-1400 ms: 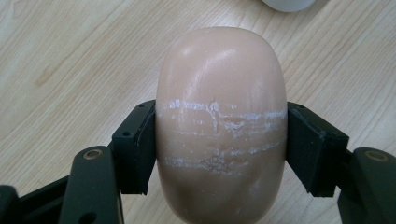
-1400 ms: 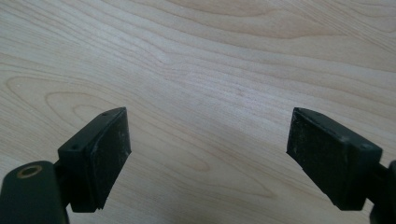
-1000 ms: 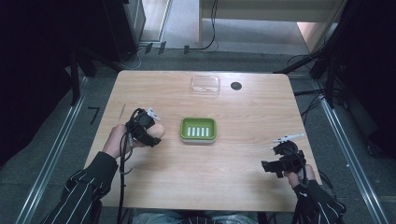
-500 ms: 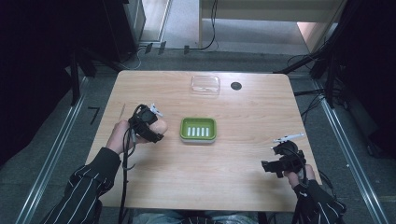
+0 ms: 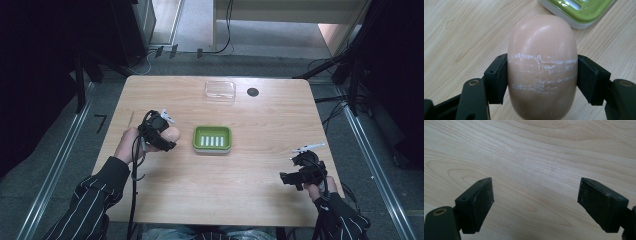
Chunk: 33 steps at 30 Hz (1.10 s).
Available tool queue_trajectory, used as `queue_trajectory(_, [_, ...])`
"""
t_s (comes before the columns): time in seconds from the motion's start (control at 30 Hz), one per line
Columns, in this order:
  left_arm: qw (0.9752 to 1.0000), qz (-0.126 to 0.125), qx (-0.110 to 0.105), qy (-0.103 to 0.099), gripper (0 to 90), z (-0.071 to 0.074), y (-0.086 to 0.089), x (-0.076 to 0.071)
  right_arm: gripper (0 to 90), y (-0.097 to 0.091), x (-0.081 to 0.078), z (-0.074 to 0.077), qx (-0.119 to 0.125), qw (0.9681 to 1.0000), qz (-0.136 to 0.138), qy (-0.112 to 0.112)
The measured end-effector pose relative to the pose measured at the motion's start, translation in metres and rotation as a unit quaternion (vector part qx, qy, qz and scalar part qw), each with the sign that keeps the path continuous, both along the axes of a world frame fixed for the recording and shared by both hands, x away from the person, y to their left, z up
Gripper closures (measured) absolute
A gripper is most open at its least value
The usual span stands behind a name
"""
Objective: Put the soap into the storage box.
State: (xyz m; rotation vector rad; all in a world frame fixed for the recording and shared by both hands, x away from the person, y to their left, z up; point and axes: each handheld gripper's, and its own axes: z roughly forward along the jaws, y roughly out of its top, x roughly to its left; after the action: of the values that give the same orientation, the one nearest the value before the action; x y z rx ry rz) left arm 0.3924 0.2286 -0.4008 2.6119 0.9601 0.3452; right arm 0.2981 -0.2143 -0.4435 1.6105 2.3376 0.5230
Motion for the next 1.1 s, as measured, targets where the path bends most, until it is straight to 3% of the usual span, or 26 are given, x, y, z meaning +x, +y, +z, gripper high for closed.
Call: queue_trajectory(1.1, [0.9989,-0.037,-0.017,-0.023,33.6,0.012,-0.032,0.016,14.1,0.000,0.000,0.000,0.000,1.0000,0.000,0.000])
